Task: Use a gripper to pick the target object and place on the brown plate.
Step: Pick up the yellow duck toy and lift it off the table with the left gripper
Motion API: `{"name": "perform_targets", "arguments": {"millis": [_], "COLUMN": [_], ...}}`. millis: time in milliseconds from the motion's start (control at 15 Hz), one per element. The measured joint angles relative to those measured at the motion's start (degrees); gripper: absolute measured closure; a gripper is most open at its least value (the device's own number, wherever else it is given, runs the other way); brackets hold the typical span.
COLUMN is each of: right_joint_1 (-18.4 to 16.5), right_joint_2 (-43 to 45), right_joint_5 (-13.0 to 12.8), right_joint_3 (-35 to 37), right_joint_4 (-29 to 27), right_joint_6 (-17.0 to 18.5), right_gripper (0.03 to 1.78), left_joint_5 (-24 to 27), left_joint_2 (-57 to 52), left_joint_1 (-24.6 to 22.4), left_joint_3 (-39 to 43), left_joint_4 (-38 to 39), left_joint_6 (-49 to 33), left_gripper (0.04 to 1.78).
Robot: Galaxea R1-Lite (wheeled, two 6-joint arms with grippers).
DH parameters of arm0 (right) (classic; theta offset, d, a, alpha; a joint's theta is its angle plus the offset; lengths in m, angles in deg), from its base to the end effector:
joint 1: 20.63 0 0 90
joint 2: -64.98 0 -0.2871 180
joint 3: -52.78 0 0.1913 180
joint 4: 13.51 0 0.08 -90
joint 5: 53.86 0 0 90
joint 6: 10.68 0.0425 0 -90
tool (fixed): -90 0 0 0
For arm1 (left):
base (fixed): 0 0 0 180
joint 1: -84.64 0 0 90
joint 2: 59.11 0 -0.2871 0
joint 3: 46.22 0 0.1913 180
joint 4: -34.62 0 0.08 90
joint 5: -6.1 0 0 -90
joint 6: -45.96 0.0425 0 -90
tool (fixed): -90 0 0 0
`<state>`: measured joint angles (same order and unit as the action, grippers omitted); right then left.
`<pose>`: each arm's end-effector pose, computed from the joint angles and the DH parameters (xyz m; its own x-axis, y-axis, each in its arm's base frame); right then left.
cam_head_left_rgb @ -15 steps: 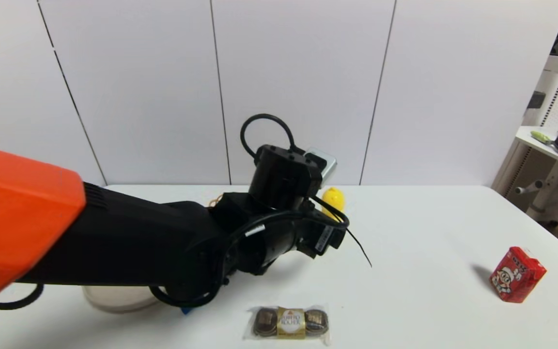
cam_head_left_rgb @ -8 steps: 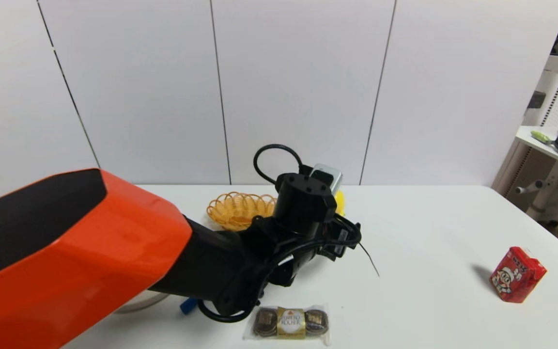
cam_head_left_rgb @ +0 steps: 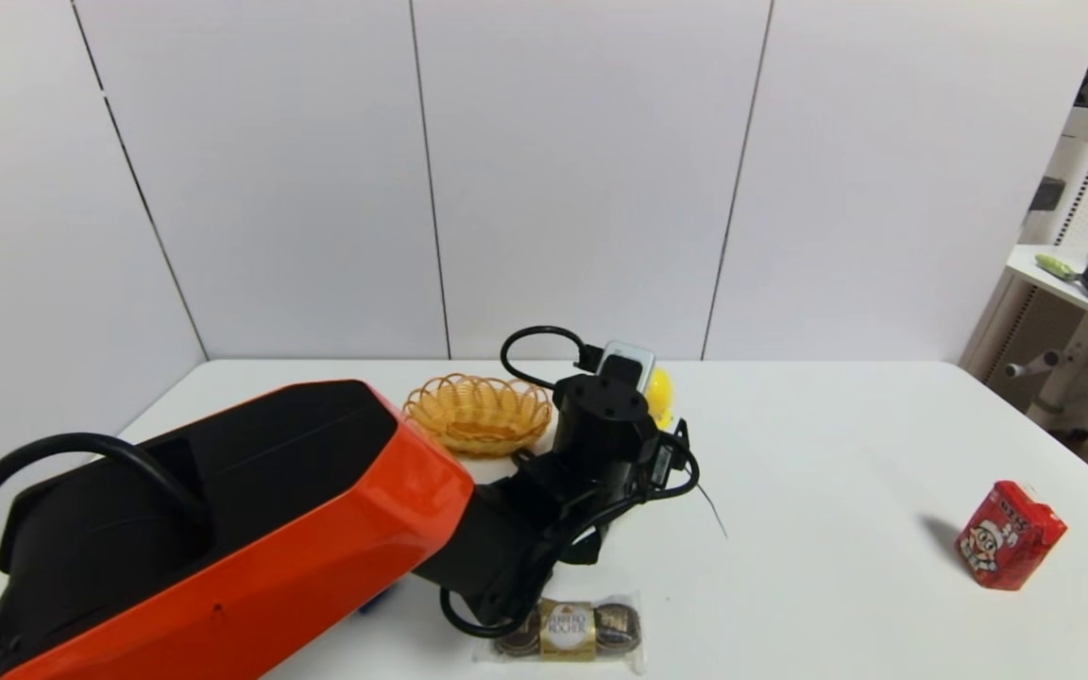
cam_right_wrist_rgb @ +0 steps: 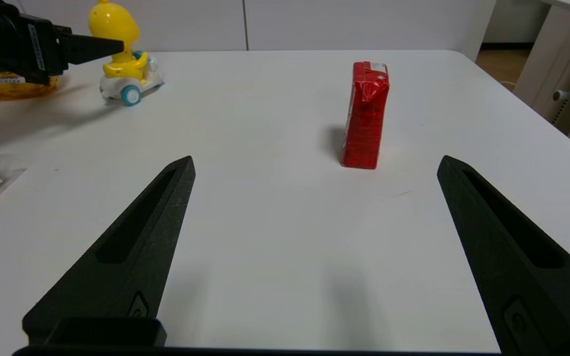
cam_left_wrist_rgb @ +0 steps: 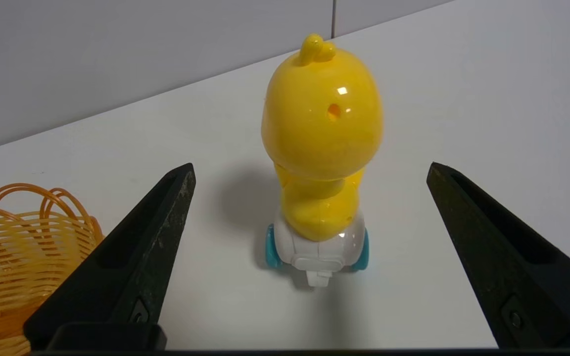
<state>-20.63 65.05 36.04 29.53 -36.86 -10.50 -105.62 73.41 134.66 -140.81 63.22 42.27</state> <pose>0.0111 -0.0001 0.0753 1.0000 -0.0017 -0.0005 0.0017 1.0000 0.0031 0.3094 -0.3445 0.0746 0.8726 -0.4647 -0.1506 0.4695 0.8829 -0.0036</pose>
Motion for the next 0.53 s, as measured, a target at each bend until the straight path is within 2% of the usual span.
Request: {"name": "perform_targets", "arguments": {"millis": [533], "right_joint_1": [0.0], "right_joint_2": [0.0], "right_joint_5": [0.0], "right_joint_3": [0.0], "right_joint_4": [0.0], "right_joint_6": [0.0], "right_gripper": [0.12], "left_joint_5": [0.2], "left_joint_2": [5.6], "left_joint_1": [-1.4], "left_joint_3": [-8.3], "left_joint_4": [0.3], "left_joint_6": [0.5], "left_gripper": [0.13]}}
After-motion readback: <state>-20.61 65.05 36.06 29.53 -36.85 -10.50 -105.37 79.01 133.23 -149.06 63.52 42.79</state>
